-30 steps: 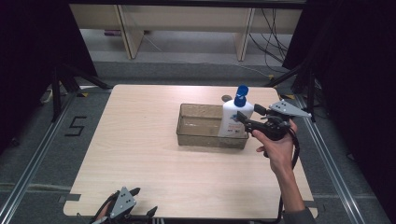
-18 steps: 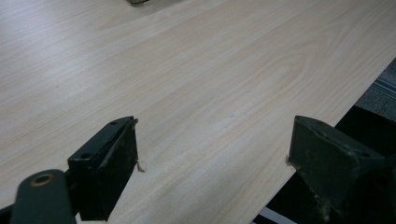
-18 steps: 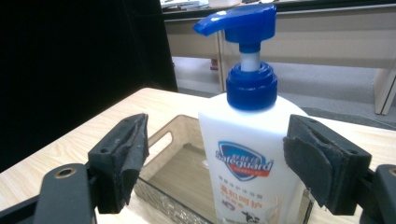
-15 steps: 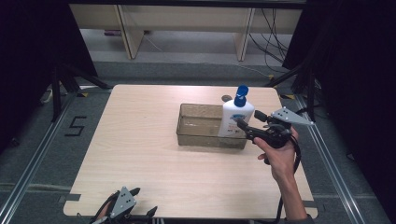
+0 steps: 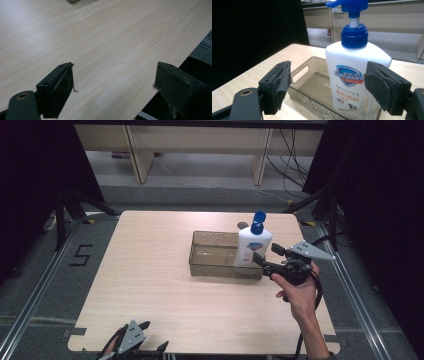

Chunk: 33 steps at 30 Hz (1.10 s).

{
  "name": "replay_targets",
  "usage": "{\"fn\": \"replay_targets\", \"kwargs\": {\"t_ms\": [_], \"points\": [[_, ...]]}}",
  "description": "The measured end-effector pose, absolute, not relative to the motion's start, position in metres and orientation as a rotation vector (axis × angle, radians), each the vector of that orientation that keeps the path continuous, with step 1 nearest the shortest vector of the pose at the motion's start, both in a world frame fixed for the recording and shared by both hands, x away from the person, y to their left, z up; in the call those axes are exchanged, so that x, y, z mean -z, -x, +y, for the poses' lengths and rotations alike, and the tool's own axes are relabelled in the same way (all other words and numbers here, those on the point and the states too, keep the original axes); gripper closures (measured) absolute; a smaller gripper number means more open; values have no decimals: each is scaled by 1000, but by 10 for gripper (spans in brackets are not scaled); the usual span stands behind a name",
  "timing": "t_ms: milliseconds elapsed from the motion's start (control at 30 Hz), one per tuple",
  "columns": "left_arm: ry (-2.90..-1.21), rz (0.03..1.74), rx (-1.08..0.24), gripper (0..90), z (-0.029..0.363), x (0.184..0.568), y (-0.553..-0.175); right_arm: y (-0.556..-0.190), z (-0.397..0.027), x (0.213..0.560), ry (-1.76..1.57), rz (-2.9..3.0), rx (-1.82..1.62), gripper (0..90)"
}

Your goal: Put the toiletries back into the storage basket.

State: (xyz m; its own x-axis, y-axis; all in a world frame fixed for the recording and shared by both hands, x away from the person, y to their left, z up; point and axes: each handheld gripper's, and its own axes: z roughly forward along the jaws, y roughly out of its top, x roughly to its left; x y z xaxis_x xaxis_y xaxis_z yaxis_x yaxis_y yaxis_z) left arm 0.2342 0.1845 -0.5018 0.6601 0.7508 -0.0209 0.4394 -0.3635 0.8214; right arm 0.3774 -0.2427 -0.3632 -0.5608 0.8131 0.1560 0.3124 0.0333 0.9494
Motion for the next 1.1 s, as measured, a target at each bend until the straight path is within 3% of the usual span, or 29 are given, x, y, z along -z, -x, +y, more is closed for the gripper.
{"fn": "replay_targets", "kwargs": {"t_ms": [1100], "points": [[-2010, 916, -451, 151, 184, 501, -234, -360, -235, 379, -1149, 1975, -1574, 222]]}}
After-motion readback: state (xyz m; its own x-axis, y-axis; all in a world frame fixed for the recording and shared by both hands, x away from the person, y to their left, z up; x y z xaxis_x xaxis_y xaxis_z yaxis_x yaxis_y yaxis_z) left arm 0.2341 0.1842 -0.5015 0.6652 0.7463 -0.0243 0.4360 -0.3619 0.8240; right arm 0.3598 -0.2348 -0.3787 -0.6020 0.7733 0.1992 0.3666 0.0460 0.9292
